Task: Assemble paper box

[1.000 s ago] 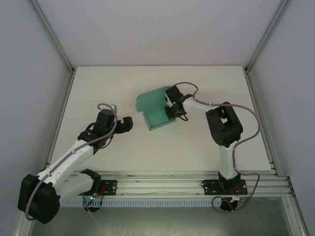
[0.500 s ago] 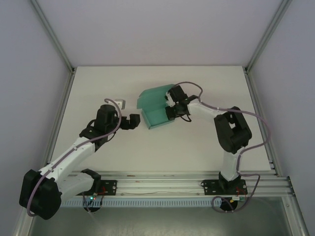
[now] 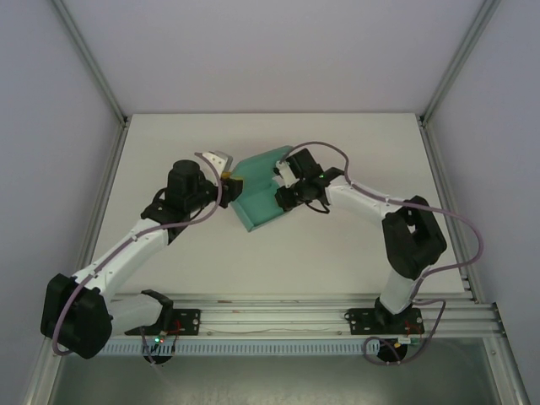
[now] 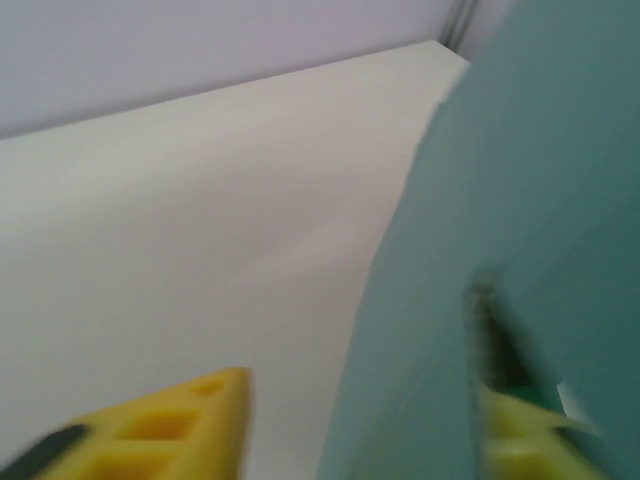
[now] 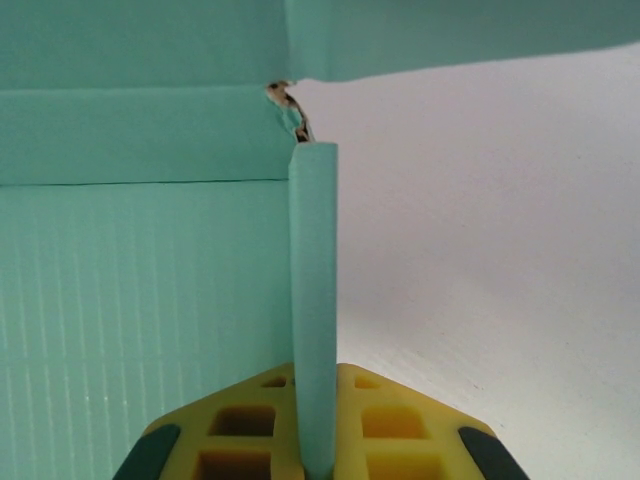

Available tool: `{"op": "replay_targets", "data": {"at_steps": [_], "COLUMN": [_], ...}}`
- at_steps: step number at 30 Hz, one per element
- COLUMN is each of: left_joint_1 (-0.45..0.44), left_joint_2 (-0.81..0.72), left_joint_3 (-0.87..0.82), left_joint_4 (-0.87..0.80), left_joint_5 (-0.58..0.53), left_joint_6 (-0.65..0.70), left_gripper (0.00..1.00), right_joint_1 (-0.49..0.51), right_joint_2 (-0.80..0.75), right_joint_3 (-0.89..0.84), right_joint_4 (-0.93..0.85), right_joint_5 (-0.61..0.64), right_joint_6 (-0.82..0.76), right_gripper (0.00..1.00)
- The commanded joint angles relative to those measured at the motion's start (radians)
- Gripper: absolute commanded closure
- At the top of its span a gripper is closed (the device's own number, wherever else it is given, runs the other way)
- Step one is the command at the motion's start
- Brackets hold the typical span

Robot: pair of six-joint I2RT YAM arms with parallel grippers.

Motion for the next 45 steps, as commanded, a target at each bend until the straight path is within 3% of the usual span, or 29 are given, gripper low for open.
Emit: {"op": "replay_targets", "data": {"at_steps": [1,2,5,11,21,24,29,31,33,36,40,45], "left_joint_1": [-0.007,-0.007,-0.01,-0.011,-0.016,-0.017,-0.017,-0.017,-0.017,-0.019,-0.019,-0.019], "left_joint_2": [-0.024,-0.028,-0.048,-0.088,-0.059,-0.05,-0.032,-0.019,-0.011,-0.019,-0.054,-0.078], "left_joint_3": [-0.004,-0.006,-0.01,0.008,0.021,0.023,0.022,0.03,0.027,-0.002,-0.061,-0.099], "left_joint_4": [0.059,0.067,0.083,0.072,0.096,0.097,0.099,0.073,0.052,0.048,0.045,-0.02], "left_joint_5": [0.072,0.073,0.075,0.066,0.058,0.055,-0.006,-0.059,-0.08,-0.098,-0.146,-0.217], "left_joint_6": [0.065,0.066,0.064,0.043,-0.002,0.002,-0.016,-0.032,-0.039,-0.07,-0.108,-0.142], "left_gripper": [0.89,1.0,1.0,1.0,1.0,1.0,0.99,0.66,0.51,0.0,0.0,0.0], "right_joint_1": [0.004,0.004,0.01,0.023,0.098,0.098,0.094,0.09,0.089,0.089,0.088,0.092], "right_joint_2": [-0.037,-0.032,-0.01,0.076,0.228,0.225,0.144,0.11,0.092,0.095,0.157,0.233], "right_joint_3": [0.002,0.005,0.016,0.051,0.151,0.145,0.085,0.071,0.073,0.077,0.075,0.045], "right_joint_4": [-0.01,-0.016,-0.051,-0.14,-0.217,-0.193,-0.092,-0.078,-0.102,-0.173,-0.268,-0.272], "right_joint_5": [-0.024,-0.021,0.057,0.392,0.838,0.82,0.672,0.654,0.664,0.71,0.73,0.66], "right_joint_6": [-0.008,-0.011,-0.009,0.021,0.115,0.114,0.103,0.126,0.159,0.257,0.395,0.515], "right_gripper": [0.94,0.93,0.91,0.89,0.86,0.88,0.89,0.91,0.91,0.9,0.9,0.9]}}
